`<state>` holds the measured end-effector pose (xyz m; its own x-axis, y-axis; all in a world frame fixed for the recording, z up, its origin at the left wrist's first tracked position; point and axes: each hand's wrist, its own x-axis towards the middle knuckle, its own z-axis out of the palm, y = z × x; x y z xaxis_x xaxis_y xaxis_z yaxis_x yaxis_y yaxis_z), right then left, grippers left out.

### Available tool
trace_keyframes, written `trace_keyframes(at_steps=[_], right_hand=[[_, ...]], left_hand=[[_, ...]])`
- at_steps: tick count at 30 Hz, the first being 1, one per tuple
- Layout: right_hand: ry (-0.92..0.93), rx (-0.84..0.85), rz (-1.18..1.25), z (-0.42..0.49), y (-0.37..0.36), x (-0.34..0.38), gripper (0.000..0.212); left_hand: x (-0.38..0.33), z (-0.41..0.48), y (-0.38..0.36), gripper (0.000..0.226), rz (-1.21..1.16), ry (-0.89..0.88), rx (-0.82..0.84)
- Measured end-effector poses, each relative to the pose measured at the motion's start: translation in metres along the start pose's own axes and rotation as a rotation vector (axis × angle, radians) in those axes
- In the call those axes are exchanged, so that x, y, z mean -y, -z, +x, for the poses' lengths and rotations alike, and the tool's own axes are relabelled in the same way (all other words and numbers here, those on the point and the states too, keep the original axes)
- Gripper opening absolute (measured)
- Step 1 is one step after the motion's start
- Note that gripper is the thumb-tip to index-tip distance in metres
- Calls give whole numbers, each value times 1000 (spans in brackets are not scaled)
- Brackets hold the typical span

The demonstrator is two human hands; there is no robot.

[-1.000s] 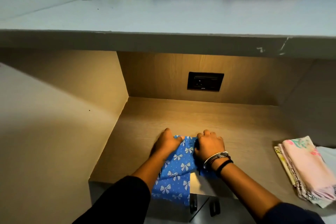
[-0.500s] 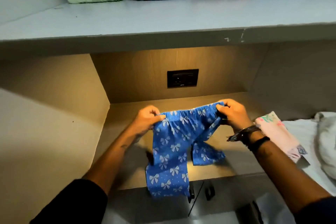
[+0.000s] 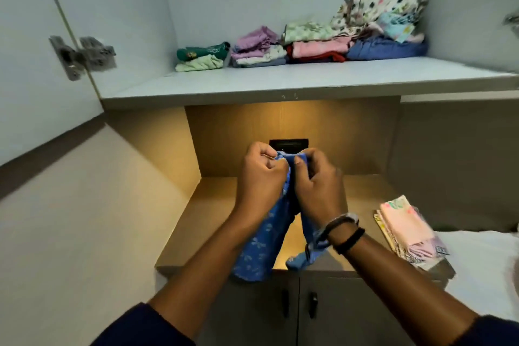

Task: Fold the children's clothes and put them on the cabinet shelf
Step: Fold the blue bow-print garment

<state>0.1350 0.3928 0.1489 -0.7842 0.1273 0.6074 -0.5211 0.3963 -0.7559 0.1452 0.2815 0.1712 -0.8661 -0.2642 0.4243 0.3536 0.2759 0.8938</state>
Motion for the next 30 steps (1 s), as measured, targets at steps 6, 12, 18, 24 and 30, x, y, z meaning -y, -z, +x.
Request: trace_keyframes(at_steps=[6, 12, 18, 24, 30], right_hand=[[20, 211, 200, -54, 26, 12, 23], [-70, 416, 269, -57, 37, 21, 50], [-211, 535, 428, -39, 41, 20, 38], [-191, 563, 431, -27, 39, 12, 32], [-353, 820, 446, -44, 36, -31, 46]], left_hand=[[-12, -58, 13, 24, -32, 29, 48], [-30, -67, 34, 35, -101, 50, 207], [-32, -52, 58, 65, 633, -179, 375], [-35, -25, 66, 15, 435, -6, 527], [-51, -3, 74, 7, 158, -35, 665]])
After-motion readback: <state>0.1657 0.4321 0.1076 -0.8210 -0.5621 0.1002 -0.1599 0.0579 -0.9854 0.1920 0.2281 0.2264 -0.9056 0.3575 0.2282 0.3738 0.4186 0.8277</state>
